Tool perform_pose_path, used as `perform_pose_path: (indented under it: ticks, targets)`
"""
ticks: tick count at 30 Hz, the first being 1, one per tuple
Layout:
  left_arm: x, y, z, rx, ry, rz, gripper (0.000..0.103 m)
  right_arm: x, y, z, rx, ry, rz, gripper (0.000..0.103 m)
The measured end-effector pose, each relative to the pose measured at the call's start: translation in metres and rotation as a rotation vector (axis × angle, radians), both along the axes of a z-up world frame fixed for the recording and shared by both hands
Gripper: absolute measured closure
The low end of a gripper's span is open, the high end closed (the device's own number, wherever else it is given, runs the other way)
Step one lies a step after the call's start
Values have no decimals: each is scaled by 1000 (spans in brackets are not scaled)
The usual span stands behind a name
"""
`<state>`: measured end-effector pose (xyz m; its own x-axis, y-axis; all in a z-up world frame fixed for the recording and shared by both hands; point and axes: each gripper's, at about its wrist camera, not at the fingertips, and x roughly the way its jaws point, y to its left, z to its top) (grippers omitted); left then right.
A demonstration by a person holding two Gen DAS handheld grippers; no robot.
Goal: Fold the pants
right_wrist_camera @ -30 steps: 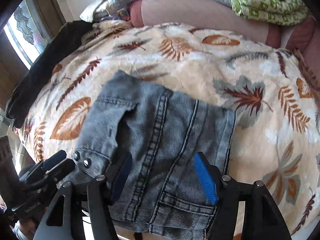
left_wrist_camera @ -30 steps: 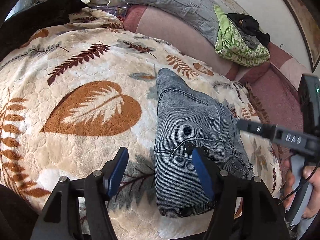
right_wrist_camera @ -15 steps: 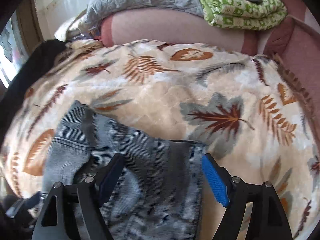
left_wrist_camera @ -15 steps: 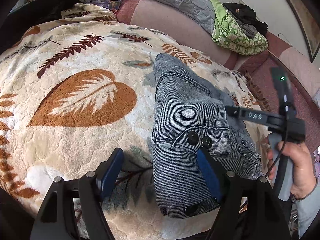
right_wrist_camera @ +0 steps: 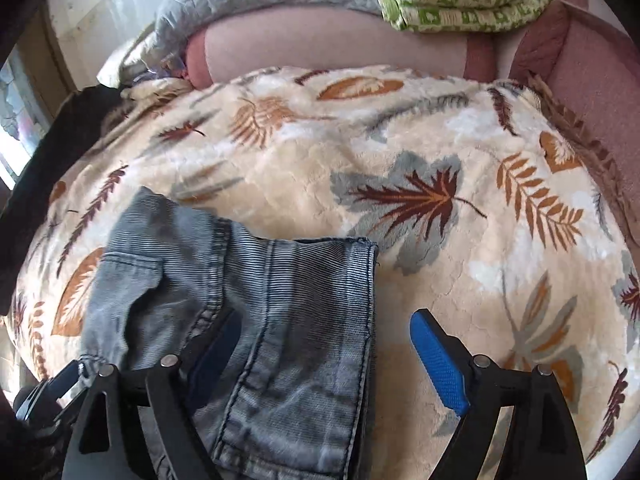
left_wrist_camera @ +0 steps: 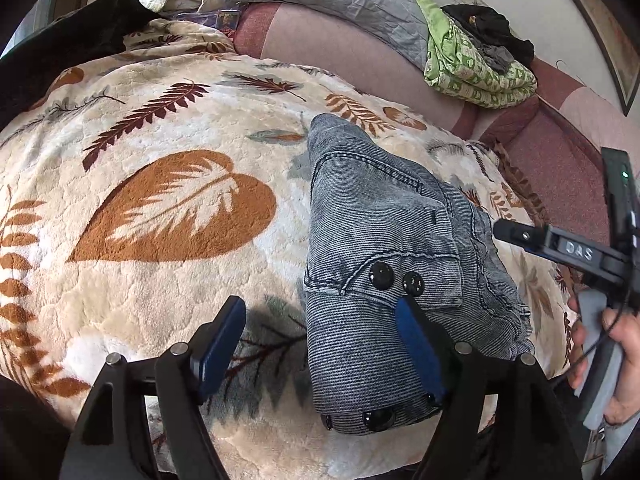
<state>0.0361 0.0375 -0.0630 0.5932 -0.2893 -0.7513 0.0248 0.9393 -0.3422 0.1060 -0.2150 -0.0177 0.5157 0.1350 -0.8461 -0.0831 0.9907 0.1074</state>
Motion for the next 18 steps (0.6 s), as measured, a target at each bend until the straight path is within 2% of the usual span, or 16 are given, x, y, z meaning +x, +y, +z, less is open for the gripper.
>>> perform_pose_path:
  ticks: [2, 4, 5, 6, 8, 11, 13, 15, 17, 18]
  targets:
    - [0, -1, 0, 2, -1, 1, 25, -15, 4, -5, -35, 4, 17, 14]
    - [0, -2, 0, 4, -1, -2, 25, -19, 13, -37, -146, 102, 50, 14]
    - [0, -3, 0, 9, 2, -2, 25, -22, 13, -47, -139, 107, 62, 14]
    - [-2, -3, 1, 14, -7, 1, 25, -24, 6, -43, -109, 80, 34, 12]
    - [-2, -3, 2, 20, -13, 2, 25, -25, 4, -31, -117, 96, 13, 12]
    - [-3, -2, 3, 13, -13, 3, 25, -43, 11, -7, -139, -4, 24, 12]
    - [-3, 0, 3, 9, -14, 2, 25, -57, 20, -3, -162, -37, 51, 12]
    - [-3, 2, 4, -1, -12, 5, 25, -60, 30, -26, -220, 27, 90, 11]
    - [-4, 6, 5, -12, -9, 12, 25, -61, 23, -32, -173, 27, 53, 6]
    - [-5, 9, 7, -18, -11, 15, 25, -56, 17, -29, -138, 60, 36, 6]
